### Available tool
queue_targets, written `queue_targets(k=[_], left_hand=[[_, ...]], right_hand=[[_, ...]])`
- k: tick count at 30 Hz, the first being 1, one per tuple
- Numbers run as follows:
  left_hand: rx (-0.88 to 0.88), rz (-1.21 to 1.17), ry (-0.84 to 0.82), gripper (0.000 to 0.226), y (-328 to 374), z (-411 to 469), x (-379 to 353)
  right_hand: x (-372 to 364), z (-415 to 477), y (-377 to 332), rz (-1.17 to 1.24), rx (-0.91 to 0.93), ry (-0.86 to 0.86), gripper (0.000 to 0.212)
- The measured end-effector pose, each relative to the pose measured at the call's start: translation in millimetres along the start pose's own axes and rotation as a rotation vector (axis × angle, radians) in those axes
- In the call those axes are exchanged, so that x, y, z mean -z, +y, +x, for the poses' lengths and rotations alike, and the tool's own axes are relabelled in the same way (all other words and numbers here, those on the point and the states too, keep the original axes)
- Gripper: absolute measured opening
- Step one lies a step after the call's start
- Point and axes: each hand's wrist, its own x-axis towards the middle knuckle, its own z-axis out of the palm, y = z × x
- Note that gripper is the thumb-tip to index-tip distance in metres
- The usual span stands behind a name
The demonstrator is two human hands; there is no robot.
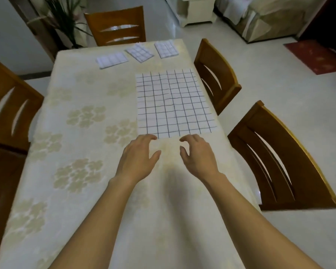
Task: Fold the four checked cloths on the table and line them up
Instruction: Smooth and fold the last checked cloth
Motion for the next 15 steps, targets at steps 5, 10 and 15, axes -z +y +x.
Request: queue_targets(k=[5, 10, 15], left_hand=[[0.124, -0.017, -0.004, 0.075, -32, 114, -74], [0.183, 0.189, -0.082, 0.078, -54, 194, -129], [0.196, 0.384, 0.013, 0.073, -83, 196, -162]], right_hand=[[-54, 106, 66, -0.03, -0.006, -0.054, 0.058], [-99, 184, 115, -0.237, 0.044, -0.146, 0.07], [-131, 184, 134, -0.344, -0.025, -0.2, 0.07]])
